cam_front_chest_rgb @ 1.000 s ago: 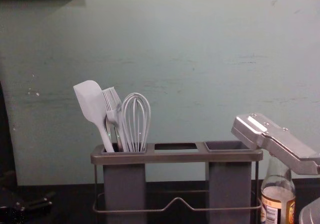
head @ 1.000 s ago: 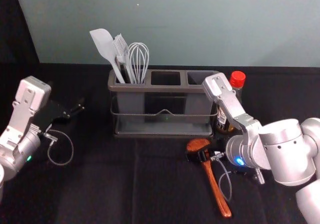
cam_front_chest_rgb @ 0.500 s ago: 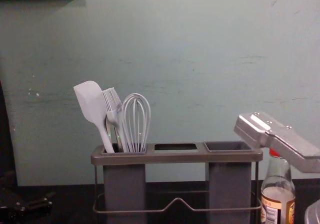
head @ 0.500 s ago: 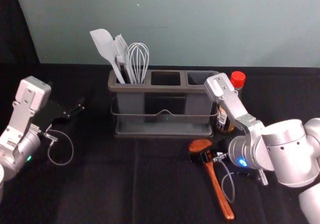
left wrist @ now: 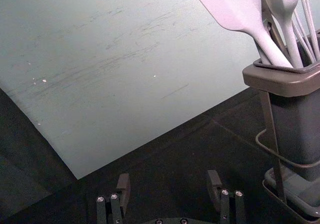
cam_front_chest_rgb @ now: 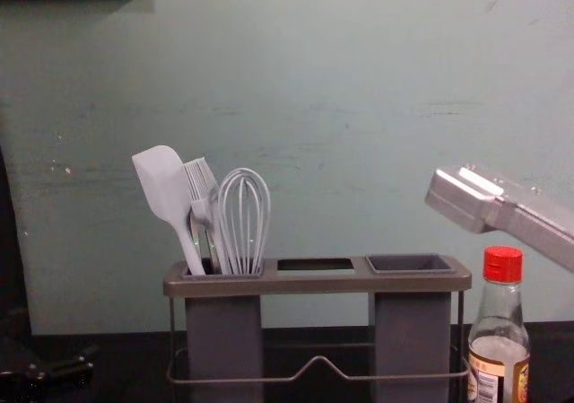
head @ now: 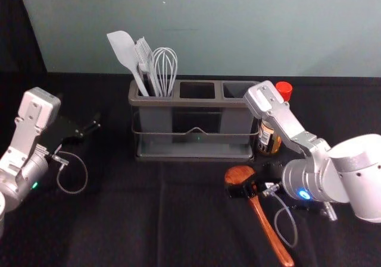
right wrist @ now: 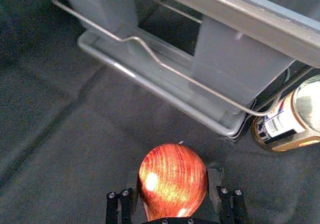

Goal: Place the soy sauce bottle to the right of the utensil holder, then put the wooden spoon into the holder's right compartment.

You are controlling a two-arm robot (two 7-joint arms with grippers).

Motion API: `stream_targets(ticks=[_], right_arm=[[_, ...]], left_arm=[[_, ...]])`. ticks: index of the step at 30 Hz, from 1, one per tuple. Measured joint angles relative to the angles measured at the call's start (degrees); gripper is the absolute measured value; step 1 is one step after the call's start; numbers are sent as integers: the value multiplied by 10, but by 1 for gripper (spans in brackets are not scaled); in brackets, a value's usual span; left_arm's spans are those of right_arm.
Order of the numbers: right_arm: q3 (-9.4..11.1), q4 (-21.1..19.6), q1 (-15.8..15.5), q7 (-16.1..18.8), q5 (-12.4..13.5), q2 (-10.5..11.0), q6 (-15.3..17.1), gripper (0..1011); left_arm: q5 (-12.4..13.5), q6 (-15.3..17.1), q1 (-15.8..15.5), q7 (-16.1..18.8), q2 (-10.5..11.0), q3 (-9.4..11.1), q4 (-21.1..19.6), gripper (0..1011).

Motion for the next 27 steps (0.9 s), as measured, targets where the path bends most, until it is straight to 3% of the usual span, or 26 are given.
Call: stream_targets(ticks=[6, 10, 14, 27], right_arm=[[1, -51, -10, 32, 1, 40, 11, 840], [6, -71, -16, 41, -1, 54, 10, 840], [20, -95, -30, 44, -6, 64, -12, 839], [83, -150, -107, 22, -21, 47, -178, 840]], left_arm=[[0, 0, 0, 0, 0, 0, 0, 1005], [0, 0, 0, 0, 0, 0, 0, 1005], [0, 0, 0, 0, 0, 0, 0, 1005], [0, 0, 0, 0, 0, 0, 0, 1005]])
